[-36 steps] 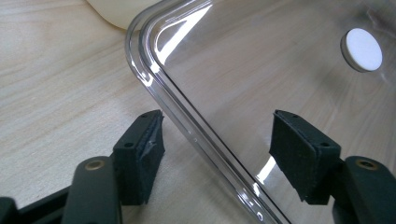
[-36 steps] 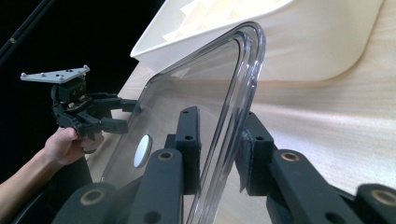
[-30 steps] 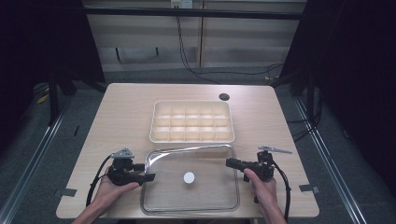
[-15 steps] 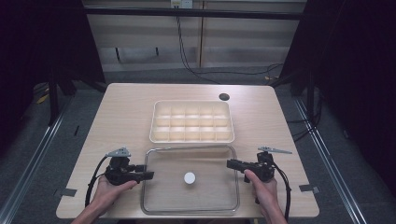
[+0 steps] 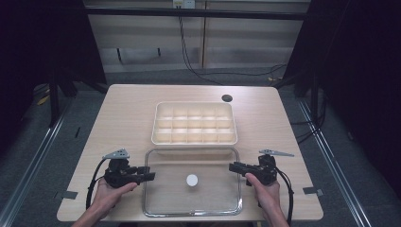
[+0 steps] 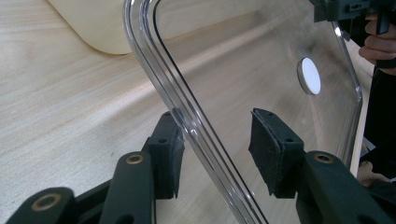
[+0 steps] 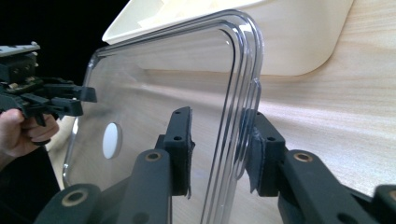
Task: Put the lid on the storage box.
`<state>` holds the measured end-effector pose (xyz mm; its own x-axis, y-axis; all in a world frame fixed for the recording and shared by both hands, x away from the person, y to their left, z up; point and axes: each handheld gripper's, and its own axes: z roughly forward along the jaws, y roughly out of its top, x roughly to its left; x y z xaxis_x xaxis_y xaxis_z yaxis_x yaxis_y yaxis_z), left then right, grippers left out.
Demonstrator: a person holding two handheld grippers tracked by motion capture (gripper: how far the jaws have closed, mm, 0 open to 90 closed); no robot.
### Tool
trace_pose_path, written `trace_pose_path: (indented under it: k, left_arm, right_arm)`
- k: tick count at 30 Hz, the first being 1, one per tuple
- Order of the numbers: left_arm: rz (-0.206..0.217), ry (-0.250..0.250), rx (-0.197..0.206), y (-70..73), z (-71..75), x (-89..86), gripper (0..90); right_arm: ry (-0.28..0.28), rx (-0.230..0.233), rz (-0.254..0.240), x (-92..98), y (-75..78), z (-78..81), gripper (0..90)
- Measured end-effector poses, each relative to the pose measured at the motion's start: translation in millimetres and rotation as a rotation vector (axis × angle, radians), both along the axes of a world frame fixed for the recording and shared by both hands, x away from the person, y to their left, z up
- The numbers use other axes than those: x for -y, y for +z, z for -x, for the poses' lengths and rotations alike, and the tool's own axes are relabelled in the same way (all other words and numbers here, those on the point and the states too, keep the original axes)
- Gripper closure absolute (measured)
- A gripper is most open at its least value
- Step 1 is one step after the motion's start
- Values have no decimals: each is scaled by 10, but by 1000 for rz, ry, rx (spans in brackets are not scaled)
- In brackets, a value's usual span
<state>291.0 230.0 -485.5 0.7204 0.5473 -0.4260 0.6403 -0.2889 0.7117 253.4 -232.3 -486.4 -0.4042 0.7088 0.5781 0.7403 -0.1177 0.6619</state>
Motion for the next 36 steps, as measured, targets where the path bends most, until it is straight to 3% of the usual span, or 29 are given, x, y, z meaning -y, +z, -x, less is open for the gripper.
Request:
trace_pose_path:
  k: [12,19,27,36]
  left_arm:
    - [5,13,49,116,15,-7,586]
    - [27,20,45,133,20,-16,609]
    - [47,15,58,205,25,-43,644]
    - [72,25,77,311,2,-53,683]
  right_arm:
    - [-32,48,22,-42,80,15,631]
    - [-38,52,76,-76,136,28,605]
    - [-45,62,65,-75,185,36,619]
    - [-50,83,10,-31,257,50,658]
